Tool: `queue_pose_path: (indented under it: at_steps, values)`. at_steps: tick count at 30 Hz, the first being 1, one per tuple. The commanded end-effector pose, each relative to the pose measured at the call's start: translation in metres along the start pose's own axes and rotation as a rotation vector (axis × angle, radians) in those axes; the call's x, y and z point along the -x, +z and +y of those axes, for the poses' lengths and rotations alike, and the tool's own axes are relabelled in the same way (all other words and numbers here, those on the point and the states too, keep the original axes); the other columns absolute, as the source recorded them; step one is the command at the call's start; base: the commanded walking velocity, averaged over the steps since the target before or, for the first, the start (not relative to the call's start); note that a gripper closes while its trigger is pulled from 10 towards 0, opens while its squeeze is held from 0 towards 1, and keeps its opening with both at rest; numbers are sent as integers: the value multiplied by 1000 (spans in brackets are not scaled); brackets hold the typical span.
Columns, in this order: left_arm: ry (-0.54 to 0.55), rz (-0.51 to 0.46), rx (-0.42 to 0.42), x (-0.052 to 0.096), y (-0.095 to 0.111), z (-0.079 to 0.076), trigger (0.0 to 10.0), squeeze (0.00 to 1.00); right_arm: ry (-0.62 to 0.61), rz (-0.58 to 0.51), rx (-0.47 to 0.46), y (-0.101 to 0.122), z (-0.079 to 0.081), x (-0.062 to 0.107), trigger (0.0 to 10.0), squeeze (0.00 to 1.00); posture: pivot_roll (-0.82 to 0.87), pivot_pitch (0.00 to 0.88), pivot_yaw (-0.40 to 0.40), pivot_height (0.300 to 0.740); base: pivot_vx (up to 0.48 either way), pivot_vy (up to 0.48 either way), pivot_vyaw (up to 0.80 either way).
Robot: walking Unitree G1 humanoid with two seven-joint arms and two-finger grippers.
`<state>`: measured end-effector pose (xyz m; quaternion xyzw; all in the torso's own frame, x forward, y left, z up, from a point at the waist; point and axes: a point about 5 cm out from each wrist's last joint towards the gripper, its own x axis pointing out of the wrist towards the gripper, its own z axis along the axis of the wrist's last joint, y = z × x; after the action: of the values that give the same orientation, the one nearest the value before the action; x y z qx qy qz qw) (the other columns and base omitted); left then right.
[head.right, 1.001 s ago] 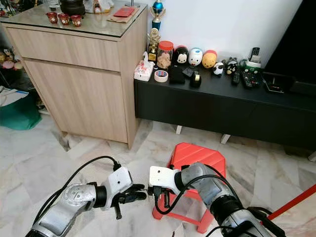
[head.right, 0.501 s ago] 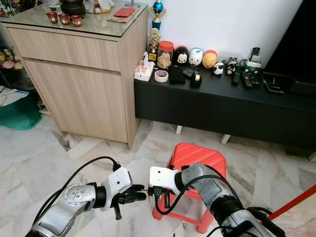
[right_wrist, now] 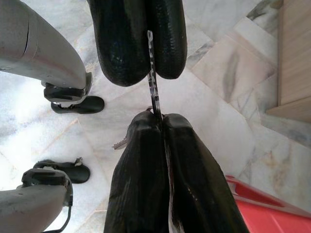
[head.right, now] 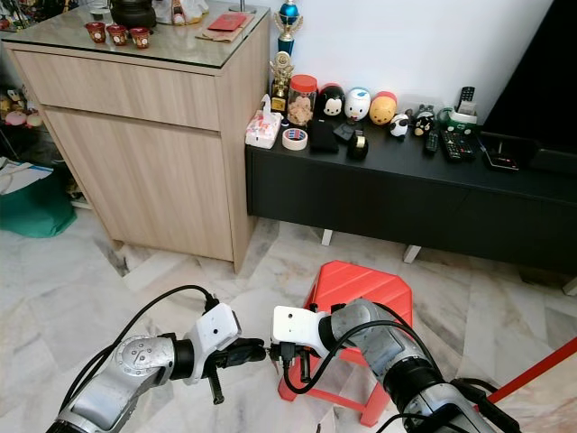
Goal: Hang keys on a hook
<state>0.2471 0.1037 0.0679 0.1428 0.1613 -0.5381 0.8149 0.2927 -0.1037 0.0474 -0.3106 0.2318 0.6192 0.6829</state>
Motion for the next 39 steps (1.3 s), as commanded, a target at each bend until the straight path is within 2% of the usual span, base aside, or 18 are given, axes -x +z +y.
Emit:
queue_pose_path:
  at_steps: [1, 11, 12, 13, 14, 25, 33, 34, 38, 39]
  values:
    - [-46, -44, -2, -6, 9, -8, 0, 0, -28, -3, 9, 3, -6, 3, 10000, 0, 80, 0, -97, 740, 0, 0, 0]
    - [-34, -70, 3, -9, 12, -9, 0, 0, -30, -3, 2, 2, -6, 3, 10000, 0, 81, 0, -99, 740, 0, 0, 0]
    - [-34, -70, 4, -9, 12, -9, 0, 0, -31, -3, 1, 2, -6, 3, 10000, 212, 81, 0, -99, 740, 0, 0, 0]
    - [-34, -71, 5, -9, 12, -8, 0, 0, -37, -7, -4, 2, -7, 3, 10000, 918, 82, 0, -98, 740, 0, 0, 0]
    - [-33, -72, 7, -8, 12, -8, 0, 0, -44, -16, -11, 4, -8, 3, 10000, 1000, 82, 0, -98, 740, 0, 0, 0]
    - [-30, -63, 13, -7, 9, -8, 0, 0, -92, -51, -22, 9, -16, 7, 10000, 1000, 81, 0, -97, 740, 0, 0, 0]
    - [0, -50, 30, -8, 1, -7, 0, 0, -199, -104, -51, 13, -31, 21, 10000, 1000, 70, 0, -95, 740, 0, 0, 0]
    - [10, -50, 32, -8, 0, -6, 0, 0, -223, -116, -62, 14, -34, 24, 10000, 31, 70, 0, -95, 740, 0, 0, 0]
    - [58, -61, 39, -8, -1, -3, 0, 0, -347, -185, -130, 16, -47, 38, 10000, 0, 70, 0, -95, 740, 0, 0, 0]
    - [76, -60, 46, -7, -4, -2, 0, 0, -411, -227, -181, 16, -53, 45, 10000, 0, 61, 0, -94, 740, 0, 0, 0]
